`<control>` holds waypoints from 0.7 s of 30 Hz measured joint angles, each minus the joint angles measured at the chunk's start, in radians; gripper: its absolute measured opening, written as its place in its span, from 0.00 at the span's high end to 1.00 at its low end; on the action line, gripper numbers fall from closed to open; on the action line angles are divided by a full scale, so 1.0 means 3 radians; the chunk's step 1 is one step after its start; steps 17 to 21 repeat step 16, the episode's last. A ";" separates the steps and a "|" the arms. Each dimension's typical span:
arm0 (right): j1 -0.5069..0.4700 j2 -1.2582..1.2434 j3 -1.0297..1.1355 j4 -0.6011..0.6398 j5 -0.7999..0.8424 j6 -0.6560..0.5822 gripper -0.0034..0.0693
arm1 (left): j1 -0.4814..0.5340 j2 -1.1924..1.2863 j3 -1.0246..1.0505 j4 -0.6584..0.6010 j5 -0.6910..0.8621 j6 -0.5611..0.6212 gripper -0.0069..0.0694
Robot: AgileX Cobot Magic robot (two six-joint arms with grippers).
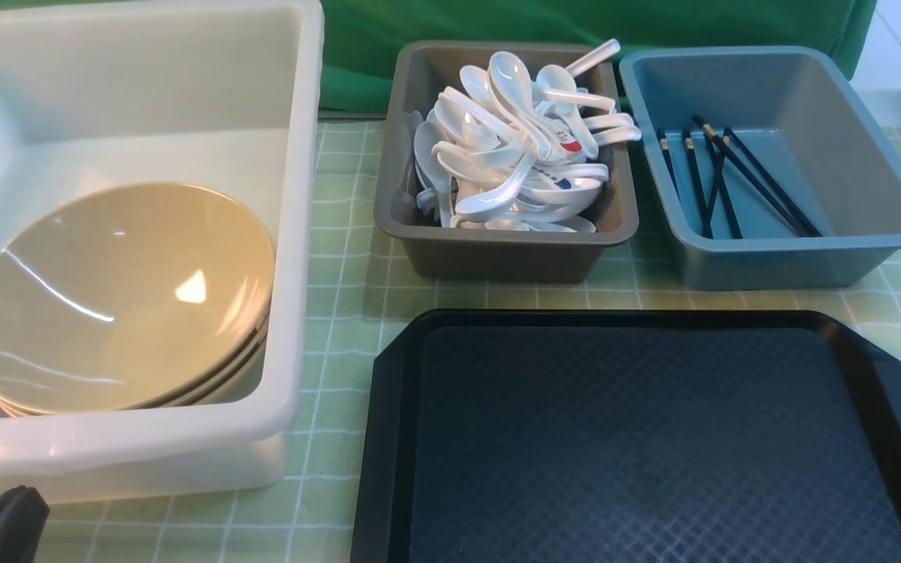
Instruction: On green table put chopsticks spoon bowls plates into blue grey white boxes.
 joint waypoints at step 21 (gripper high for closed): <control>0.0000 0.0000 0.0000 0.0000 0.0000 0.0000 0.83 | 0.0000 0.0000 0.0000 0.0000 0.0000 0.0000 0.91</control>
